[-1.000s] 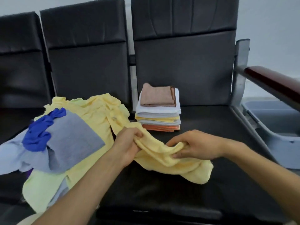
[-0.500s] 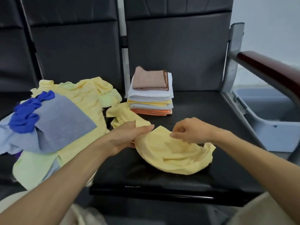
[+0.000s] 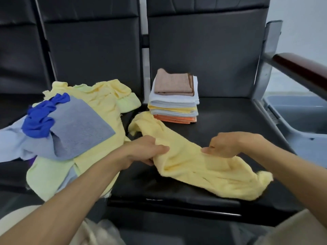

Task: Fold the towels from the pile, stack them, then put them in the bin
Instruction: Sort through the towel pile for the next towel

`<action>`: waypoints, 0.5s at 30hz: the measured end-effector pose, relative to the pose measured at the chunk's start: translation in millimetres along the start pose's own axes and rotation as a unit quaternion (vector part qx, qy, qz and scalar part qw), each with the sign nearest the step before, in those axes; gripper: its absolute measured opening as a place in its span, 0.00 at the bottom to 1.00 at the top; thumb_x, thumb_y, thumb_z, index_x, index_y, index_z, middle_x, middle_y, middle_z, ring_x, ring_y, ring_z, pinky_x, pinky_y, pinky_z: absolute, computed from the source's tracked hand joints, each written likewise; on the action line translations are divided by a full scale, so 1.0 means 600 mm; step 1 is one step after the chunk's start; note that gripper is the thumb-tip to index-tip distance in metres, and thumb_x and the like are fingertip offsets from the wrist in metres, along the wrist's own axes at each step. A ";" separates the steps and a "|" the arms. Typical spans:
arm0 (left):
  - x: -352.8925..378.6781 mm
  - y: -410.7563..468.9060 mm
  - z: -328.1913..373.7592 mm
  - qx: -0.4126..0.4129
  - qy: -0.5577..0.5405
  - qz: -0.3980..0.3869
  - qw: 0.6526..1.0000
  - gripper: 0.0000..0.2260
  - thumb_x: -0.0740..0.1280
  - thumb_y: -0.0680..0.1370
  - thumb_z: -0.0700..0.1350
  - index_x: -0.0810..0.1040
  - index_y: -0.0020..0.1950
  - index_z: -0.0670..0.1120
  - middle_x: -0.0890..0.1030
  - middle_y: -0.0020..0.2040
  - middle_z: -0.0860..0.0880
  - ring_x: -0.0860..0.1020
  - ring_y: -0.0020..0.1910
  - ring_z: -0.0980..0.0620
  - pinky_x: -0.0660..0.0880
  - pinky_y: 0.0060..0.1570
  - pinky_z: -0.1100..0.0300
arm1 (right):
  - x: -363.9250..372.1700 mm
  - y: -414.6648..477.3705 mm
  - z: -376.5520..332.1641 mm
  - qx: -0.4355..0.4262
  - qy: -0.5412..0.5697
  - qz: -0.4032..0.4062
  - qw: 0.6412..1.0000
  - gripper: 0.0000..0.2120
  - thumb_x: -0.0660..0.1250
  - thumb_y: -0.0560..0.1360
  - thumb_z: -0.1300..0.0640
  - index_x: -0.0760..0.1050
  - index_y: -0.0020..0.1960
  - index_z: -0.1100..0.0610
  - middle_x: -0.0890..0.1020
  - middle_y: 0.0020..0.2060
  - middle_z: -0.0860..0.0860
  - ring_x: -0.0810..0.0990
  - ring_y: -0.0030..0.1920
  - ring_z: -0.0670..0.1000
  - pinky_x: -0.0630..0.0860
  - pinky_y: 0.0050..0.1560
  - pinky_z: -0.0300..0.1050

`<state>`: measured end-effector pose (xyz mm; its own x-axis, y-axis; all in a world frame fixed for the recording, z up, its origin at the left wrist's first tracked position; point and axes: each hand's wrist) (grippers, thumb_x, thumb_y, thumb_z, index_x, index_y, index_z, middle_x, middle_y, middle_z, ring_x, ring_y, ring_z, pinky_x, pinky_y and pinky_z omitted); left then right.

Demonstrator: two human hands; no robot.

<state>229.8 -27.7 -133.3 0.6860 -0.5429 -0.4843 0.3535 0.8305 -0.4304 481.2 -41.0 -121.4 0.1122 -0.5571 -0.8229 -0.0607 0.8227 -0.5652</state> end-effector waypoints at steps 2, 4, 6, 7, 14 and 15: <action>0.009 -0.003 0.003 0.007 0.022 -0.023 0.999 0.18 0.64 0.79 0.52 0.74 0.66 0.45 0.80 0.59 0.51 0.80 0.56 0.52 0.79 0.57 0.54 | 0.003 -0.005 0.020 0.035 0.022 -0.007 0.999 0.29 0.48 0.80 0.37 0.78 0.51 0.57 0.81 0.43 0.51 0.81 0.42 0.53 0.79 0.53 0.50; 0.013 -0.002 0.005 0.009 0.049 -0.031 0.998 0.16 0.64 0.80 0.51 0.75 0.64 0.44 0.80 0.58 0.50 0.80 0.55 0.52 0.79 0.56 0.55 | 0.013 -0.005 0.023 0.046 0.017 0.052 0.997 0.25 0.50 0.81 0.38 0.76 0.46 0.55 0.79 0.40 0.50 0.79 0.41 0.52 0.77 0.49 0.48; 0.013 -0.002 0.007 0.012 0.069 -0.029 0.997 0.15 0.62 0.81 0.50 0.76 0.64 0.44 0.81 0.57 0.50 0.80 0.55 0.51 0.79 0.56 0.55 | 0.024 0.005 0.016 0.040 0.005 0.135 0.990 0.23 0.51 0.80 0.38 0.75 0.49 0.55 0.78 0.42 0.49 0.78 0.45 0.52 0.74 0.49 0.48; 0.013 -0.002 0.007 0.016 0.070 -0.027 0.997 0.14 0.62 0.81 0.49 0.76 0.63 0.44 0.81 0.57 0.50 0.80 0.55 0.51 0.79 0.56 0.55 | 0.028 0.014 0.008 0.028 0.008 0.170 0.985 0.22 0.52 0.80 0.38 0.74 0.51 0.55 0.77 0.44 0.49 0.77 0.48 0.52 0.71 0.50 0.49; 0.012 -0.005 0.005 0.023 0.052 -0.002 0.998 0.14 0.55 0.81 0.40 0.71 0.64 0.50 0.77 0.60 0.51 0.78 0.56 0.52 0.80 0.41 0.62 | 0.050 0.072 -0.056 -0.030 0.165 0.191 0.967 0.15 0.62 0.78 0.46 0.74 0.60 0.53 0.78 0.53 0.49 0.74 0.53 0.51 0.62 0.57 0.50; 0.010 -0.006 0.005 0.018 0.048 -0.001 0.999 0.15 0.55 0.81 0.40 0.71 0.65 0.51 0.76 0.61 0.51 0.77 0.57 0.51 0.81 0.42 0.60 | 0.047 0.073 -0.056 -0.031 0.182 0.192 0.964 0.13 0.63 0.78 0.48 0.74 0.58 0.53 0.78 0.51 0.49 0.74 0.51 0.51 0.64 0.56 0.50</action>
<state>234.4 -33.6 -132.5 0.6218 -0.5524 -0.5552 0.3789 0.8326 -0.4041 448.2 -24.5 -171.1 -0.2852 -0.2243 -0.9318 -0.0887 0.9742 -0.2074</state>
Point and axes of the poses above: each hand's wrist, its own y-axis towards the middle knuckle, its own x-axis out of the palm, z = x × y
